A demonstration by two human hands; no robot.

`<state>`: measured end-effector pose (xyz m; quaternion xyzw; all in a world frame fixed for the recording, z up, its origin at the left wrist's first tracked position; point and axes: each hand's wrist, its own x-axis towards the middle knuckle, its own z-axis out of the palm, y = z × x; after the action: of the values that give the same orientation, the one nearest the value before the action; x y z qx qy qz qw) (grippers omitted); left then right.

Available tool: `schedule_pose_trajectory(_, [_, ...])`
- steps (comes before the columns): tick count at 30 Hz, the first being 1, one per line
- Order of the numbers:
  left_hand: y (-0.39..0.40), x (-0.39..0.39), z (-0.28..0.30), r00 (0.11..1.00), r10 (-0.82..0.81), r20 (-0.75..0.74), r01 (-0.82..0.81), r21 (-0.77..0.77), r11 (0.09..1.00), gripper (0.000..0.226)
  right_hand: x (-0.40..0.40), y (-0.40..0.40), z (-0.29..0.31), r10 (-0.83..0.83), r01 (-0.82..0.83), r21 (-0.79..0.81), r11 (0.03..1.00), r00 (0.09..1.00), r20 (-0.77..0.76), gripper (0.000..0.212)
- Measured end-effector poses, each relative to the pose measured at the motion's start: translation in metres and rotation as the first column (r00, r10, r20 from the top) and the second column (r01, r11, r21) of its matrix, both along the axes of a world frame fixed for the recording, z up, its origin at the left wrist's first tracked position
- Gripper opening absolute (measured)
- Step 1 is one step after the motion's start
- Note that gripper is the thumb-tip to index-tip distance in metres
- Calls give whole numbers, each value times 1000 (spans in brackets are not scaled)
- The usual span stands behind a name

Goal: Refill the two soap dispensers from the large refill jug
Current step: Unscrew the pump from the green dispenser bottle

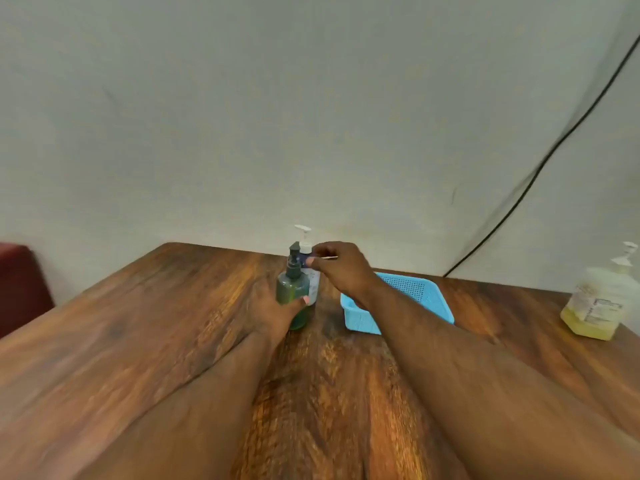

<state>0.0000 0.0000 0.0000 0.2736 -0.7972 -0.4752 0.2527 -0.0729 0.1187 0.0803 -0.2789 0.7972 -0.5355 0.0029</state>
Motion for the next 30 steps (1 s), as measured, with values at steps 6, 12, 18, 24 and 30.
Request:
schedule_pose_trajectory(6, [8, -13, 1, 983, -13, -183, 21, 44, 999, 61, -11, -35, -28, 107, -117, 78, 990, 986, 125, 28])
schedule_pose_trajectory(12, [35, 19, 0, 930, -53, -364, 41, -43, 998, 53, 19, 5, -18, 75, -76, -59, 995, 997, -23, 23])
schedule_pose_trajectory(18, [98, 81, -16, 890, -187, -417, 193, -27, 981, 74, 93, 87, -16, 16, -27, -104, 994, 994, -107, 20])
schedule_pose_trajectory(24, [140, 125, -25, 855, -312, -414, 316, -59, 947, 80, 137, 142, -50, -49, 23, -255, 967, 994, -97, 28])
schedule_pose_trajectory(30, [145, 134, -22, 830, -452, -328, 470, -27, 882, 70, 139, 157, -64, 28, -42, -326, 944, 998, -48, 31])
